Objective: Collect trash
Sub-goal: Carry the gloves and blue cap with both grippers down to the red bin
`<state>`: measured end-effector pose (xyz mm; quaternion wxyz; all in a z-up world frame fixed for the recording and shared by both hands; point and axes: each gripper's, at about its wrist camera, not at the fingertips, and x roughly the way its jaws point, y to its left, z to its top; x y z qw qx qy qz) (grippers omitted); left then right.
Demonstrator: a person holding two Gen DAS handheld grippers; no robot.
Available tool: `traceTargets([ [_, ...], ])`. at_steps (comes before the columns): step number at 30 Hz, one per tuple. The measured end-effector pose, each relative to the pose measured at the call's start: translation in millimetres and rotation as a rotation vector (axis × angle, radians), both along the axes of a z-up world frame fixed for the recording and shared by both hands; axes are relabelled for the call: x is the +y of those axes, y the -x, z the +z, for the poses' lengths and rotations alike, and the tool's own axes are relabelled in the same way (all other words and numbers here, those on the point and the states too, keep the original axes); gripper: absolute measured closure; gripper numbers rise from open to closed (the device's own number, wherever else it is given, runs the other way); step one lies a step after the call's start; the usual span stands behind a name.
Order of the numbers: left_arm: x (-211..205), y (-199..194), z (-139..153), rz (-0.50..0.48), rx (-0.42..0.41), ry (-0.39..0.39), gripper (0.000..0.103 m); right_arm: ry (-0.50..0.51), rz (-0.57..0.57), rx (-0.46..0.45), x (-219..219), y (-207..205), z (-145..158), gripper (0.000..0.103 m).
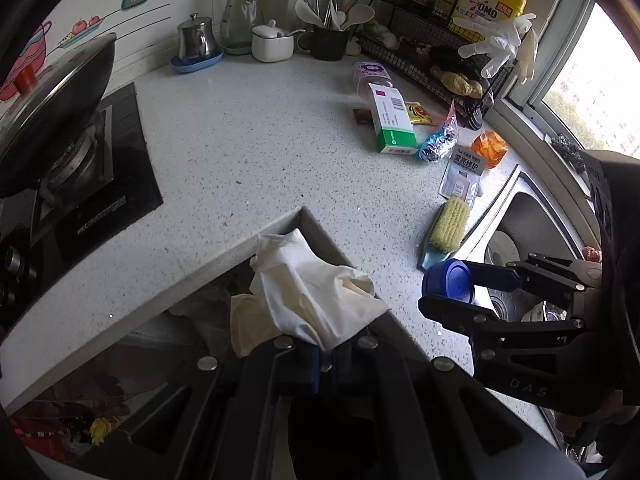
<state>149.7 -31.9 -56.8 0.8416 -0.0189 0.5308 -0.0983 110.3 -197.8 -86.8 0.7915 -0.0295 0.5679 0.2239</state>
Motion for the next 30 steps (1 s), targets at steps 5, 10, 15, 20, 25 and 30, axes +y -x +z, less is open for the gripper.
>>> traceTargets([
  [5,19.5,25.4,-11.6,0.045,0.028,-0.002,0.1,0.001,0.019,0.007,18.9,19.0,-8.9,0.06],
  [10,44.4,42.6,-42.3,0.075,0.102,-0.008,0.1,0.004,0.023,0.06,40.2,30.8,-33.2,0.06],
  [15,66.1,50.6,-80.1,0.046,0.173,0.007,0.1,0.038,0.005,0.096,63.4,41.5,-60.8,0.06],
  [20,82.8,46.5,-132.8,-0.021,0.238,0.009,0.1,0.08,-0.084,0.104,80.9,50.6,-97.5,0.06],
  [25,99.3,35.0,-202.6,-0.064,0.294,0.032,0.1,0.085,-0.166,0.119,97.1,57.4,-150.6,0.06],
  [30,103.8,26.8,-285.3,-0.154,0.297,-0.017,0.1,0.096,-0.248,0.12,105.4,57.8,-225.6,0.06],
])
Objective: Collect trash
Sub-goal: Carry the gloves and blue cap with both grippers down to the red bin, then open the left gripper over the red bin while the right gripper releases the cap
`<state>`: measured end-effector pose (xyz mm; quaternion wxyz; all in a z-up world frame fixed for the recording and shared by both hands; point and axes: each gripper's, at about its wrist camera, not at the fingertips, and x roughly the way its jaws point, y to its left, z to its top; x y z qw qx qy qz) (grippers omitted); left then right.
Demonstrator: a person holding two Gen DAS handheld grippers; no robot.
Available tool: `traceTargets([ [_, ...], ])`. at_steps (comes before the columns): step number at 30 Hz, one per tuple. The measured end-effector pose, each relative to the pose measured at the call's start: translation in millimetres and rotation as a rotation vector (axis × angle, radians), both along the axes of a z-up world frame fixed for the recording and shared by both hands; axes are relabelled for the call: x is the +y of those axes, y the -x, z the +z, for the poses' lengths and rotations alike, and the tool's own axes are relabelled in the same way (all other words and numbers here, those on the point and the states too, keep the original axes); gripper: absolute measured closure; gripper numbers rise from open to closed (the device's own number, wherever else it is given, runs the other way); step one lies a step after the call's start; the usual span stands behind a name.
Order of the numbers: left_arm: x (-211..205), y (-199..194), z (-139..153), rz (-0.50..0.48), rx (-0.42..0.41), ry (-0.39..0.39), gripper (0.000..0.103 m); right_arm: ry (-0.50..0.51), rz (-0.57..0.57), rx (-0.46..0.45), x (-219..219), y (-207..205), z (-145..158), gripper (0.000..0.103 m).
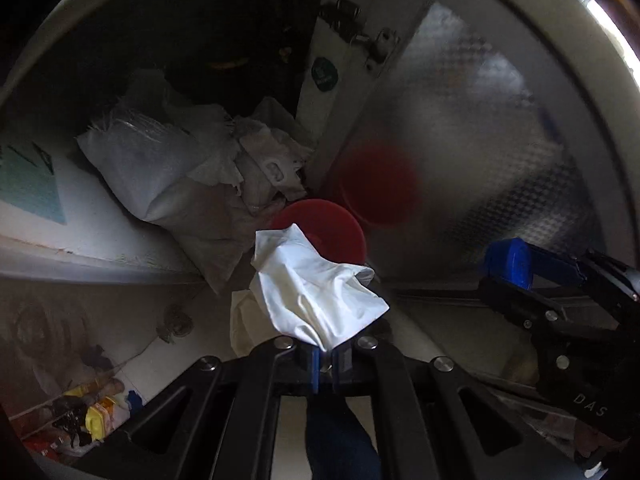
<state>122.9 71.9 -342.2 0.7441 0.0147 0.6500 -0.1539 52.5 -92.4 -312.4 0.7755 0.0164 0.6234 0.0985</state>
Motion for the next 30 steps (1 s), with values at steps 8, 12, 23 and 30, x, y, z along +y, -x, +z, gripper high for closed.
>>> traceTargets([
  [8,-2.0,-17.5,-132.4,-0.053,0.037,0.027,0.1,0.006,-0.077,-0.006,-0.2,-7.7,-134.1,0.06],
  [12,-15.8,-18.7,-184.3,-0.118,0.037,0.023,0.1,0.009,-0.118,0.025,-17.5,-8.8,-187.1,0.06],
  [23,-42.4,-28.1,-237.7,-0.183,0.048,-0.011,0.062,0.011,-0.198,0.058,-45.3,0.5,-241.4,0.06],
  [30,-46.6,-20.8,-229.3,-0.19,0.044,-0.042,0.062,0.014,-0.192,0.049,-48.8,0.6,-230.6,0.06],
])
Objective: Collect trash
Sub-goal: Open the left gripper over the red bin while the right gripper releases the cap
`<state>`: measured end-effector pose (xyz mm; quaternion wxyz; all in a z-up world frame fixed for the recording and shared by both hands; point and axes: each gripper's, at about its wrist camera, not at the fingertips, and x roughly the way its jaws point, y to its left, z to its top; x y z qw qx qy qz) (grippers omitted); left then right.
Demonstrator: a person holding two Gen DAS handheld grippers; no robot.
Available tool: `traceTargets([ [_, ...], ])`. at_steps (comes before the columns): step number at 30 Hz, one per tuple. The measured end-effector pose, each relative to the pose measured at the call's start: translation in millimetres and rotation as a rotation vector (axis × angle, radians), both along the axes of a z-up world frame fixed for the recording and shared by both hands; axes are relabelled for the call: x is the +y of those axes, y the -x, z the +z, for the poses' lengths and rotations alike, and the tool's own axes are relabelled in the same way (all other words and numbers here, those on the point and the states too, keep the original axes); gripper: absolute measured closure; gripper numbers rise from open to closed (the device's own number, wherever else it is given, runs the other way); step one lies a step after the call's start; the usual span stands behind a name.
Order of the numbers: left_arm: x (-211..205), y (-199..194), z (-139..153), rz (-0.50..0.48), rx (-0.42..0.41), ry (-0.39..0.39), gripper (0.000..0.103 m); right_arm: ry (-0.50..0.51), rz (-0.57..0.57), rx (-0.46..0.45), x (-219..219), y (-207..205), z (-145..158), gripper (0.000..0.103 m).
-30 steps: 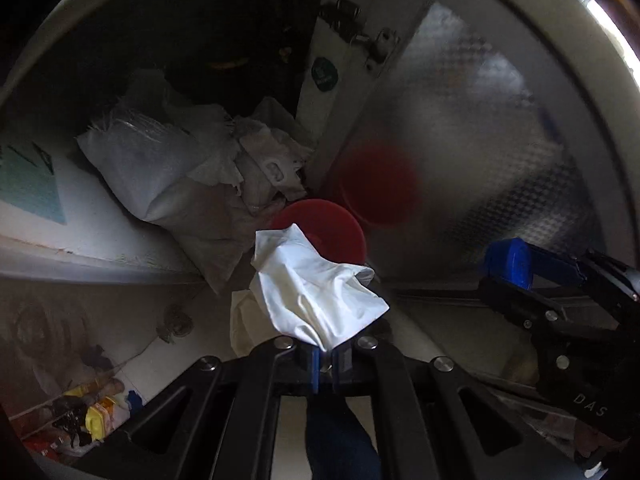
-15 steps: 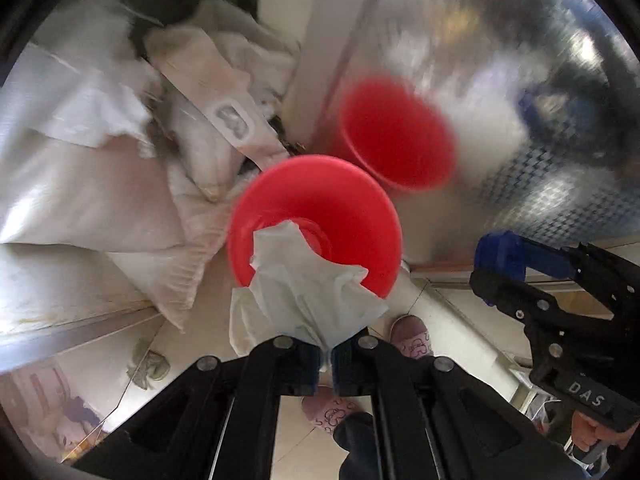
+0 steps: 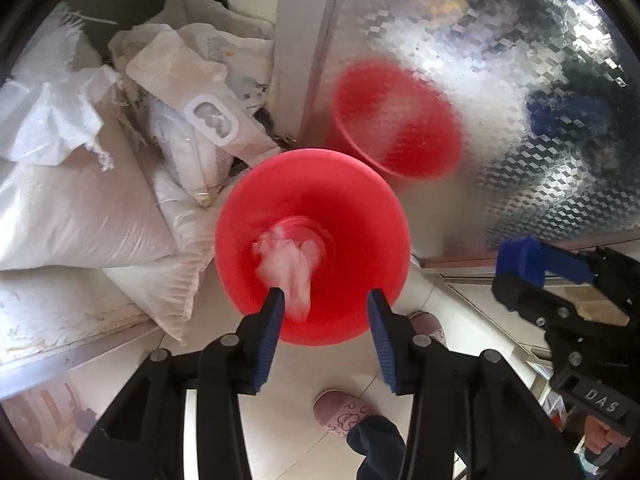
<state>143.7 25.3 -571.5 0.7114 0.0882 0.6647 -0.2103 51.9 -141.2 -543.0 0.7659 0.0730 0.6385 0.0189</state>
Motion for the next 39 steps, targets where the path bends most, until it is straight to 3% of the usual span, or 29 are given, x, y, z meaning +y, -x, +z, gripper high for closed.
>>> traceTargets([
  [5,16.1,6.4,15.9,0.056,-0.017,-0.018,0.06,0.0,0.062,-0.016,8.6,-2.0,8.0,0.06],
  [9,35.7,5.3,20.5,0.102,-0.019,-0.025,0.043,-0.007,0.115,-0.023,23.7,-12.3,5.1,0.06],
  [11,45.7,4.2,20.9,0.125,-0.027,-0.042,0.029,-0.014,0.141,-0.023,31.1,-17.8,1.0,0.06],
  [17,73.6,-2.9,17.6,0.192,-0.033,-0.048,0.019,-0.003,0.219,-0.028,51.8,-31.6,-6.9,0.06],
  [30,82.6,-5.5,29.9,0.23,-0.113,-0.097,0.019,0.04,0.259,-0.034,60.5,-39.7,-10.9,0.06],
  [31,82.6,-5.5,30.5,0.233,-0.109,-0.097,0.019,0.04,0.262,-0.035,60.4,-39.6,-10.8,0.059],
  [32,82.5,-5.3,31.0,0.237,-0.105,-0.094,0.019,0.039,0.265,-0.039,60.1,-39.0,-9.5,0.05],
  [33,82.3,-4.4,32.6,0.239,-0.102,-0.092,0.019,0.036,0.267,-0.043,59.8,-38.2,-8.4,0.035],
  [35,81.9,-2.4,34.8,0.239,-0.099,-0.094,0.019,0.045,0.265,-0.056,59.5,-37.6,-7.0,0.022],
  [39,80.8,3.7,47.4,0.258,-0.116,-0.108,0.019,0.068,0.266,-0.065,58.7,-33.7,1.6,0.02],
])
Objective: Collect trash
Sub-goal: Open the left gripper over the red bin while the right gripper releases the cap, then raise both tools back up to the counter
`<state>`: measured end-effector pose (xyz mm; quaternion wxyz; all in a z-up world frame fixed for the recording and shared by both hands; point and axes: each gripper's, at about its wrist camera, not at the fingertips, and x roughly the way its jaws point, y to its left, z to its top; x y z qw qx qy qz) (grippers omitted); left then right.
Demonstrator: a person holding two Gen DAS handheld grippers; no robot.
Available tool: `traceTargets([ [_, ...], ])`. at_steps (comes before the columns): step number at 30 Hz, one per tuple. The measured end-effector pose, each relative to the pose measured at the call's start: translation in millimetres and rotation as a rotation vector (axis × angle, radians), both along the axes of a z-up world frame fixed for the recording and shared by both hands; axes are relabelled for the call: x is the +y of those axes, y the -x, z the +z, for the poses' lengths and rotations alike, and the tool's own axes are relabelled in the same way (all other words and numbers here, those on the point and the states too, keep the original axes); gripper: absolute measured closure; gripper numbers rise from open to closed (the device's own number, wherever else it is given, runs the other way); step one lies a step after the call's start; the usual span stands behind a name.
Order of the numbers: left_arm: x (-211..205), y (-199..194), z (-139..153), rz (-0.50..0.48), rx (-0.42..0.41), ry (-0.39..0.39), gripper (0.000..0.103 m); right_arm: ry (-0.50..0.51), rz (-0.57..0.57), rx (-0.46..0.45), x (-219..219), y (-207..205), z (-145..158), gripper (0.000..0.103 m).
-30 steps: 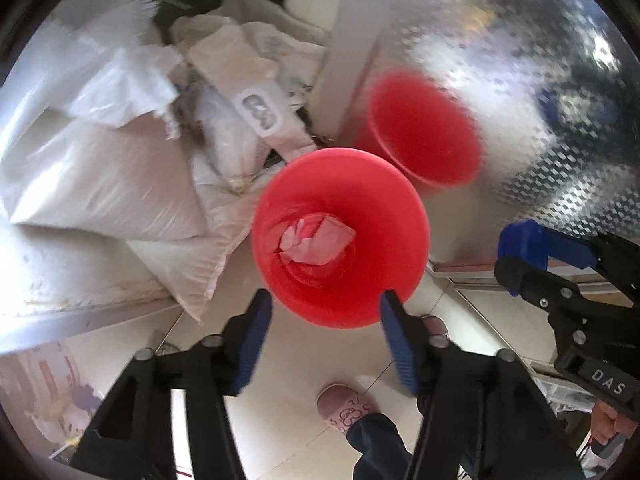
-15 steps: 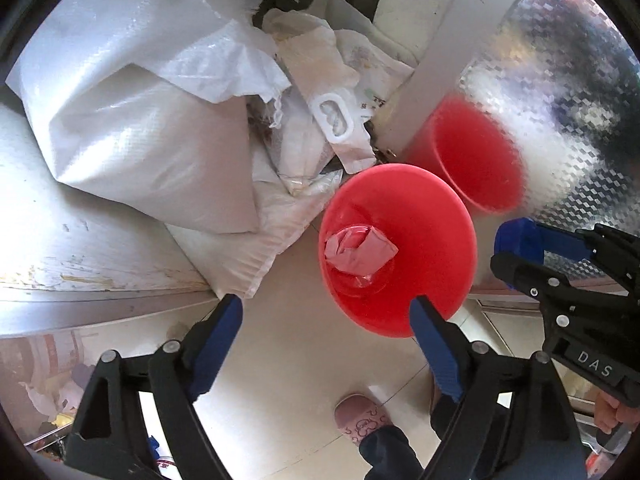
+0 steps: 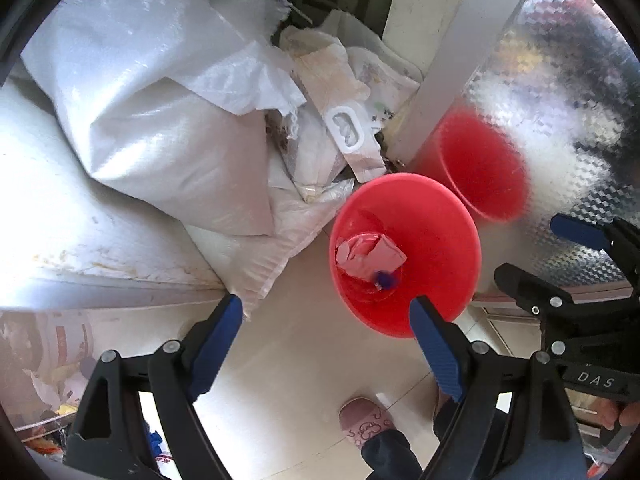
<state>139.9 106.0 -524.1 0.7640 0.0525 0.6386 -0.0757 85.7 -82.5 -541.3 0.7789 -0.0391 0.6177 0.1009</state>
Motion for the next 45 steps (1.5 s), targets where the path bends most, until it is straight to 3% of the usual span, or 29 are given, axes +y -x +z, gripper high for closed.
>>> traceTargets([
  [4,0.5,7.8,22.9,0.027,0.005,0.002,0.019,0.004,0.002,0.001,-0.9,6.9,20.9,0.017],
  [8,2.8,22.2,66.0,0.057,-0.001,0.004,0.019,0.023,0.023,-0.042,1.9,17.1,62.3,0.016],
  [13,3.8,39.4,133.6,0.092,0.002,0.012,0.019,0.027,0.03,-0.093,6.9,28.1,131.5,0.012],
  [19,3.0,52.7,234.5,0.094,-0.051,-0.006,0.019,0.032,0.032,-0.157,12.5,42.4,228.1,0.001],
  [28,-9.3,57.5,359.5,0.028,-0.149,0.029,0.019,0.049,-0.029,-0.259,4.9,65.4,351.5,0.001],
  [38,-58.6,22.0,435.9,-0.076,-0.236,0.084,0.019,0.095,-0.153,-0.38,-37.6,56.0,430.9,0.001],
  [45,-101.3,-37.2,460.7,-0.131,-0.282,0.116,0.019,0.105,-0.204,-0.434,-77.6,15.0,460.2,0.001],
])
